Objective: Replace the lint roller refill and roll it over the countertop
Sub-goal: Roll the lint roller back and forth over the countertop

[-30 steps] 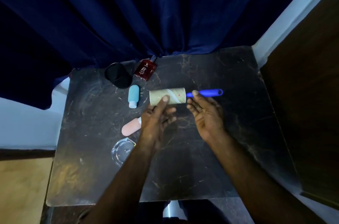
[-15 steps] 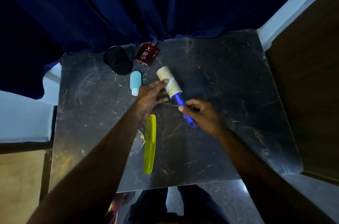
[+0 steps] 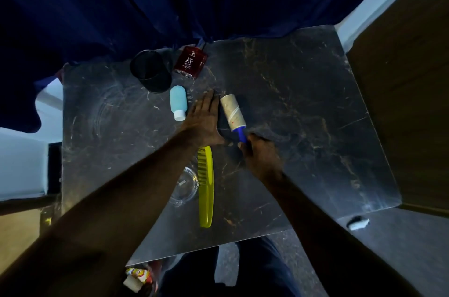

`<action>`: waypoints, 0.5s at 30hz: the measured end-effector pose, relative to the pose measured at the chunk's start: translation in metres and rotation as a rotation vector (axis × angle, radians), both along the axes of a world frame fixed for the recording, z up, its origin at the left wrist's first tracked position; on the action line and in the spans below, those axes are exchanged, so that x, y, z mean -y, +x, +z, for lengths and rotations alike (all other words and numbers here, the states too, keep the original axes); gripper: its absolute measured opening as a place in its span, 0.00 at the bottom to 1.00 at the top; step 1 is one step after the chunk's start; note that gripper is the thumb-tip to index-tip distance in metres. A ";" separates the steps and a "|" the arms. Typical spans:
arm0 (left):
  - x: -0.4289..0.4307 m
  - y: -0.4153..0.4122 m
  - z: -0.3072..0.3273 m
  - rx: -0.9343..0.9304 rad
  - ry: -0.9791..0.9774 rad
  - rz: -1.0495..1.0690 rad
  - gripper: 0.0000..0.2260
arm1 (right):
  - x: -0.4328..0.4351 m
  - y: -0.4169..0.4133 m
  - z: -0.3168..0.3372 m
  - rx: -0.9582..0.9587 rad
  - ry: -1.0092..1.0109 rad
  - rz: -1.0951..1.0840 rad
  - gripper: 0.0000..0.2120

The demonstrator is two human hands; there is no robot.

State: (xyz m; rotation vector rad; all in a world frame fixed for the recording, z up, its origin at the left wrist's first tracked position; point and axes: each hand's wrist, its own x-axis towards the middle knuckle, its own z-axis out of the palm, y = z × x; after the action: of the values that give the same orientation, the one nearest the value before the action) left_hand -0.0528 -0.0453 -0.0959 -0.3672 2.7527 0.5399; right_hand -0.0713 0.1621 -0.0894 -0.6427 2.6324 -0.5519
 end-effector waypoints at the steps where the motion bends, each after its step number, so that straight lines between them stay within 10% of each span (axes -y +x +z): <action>1: 0.001 -0.002 -0.001 0.011 -0.011 0.001 0.70 | 0.000 0.001 -0.002 -0.016 0.012 0.004 0.17; 15: 0.004 -0.001 0.001 0.061 0.007 -0.023 0.69 | -0.003 -0.004 -0.020 0.045 0.092 -0.136 0.22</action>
State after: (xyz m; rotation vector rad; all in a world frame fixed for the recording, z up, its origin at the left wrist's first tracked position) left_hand -0.0539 -0.0493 -0.0948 -0.3440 2.6926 0.5232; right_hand -0.0752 0.1648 -0.1098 -0.4215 2.6550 -0.4752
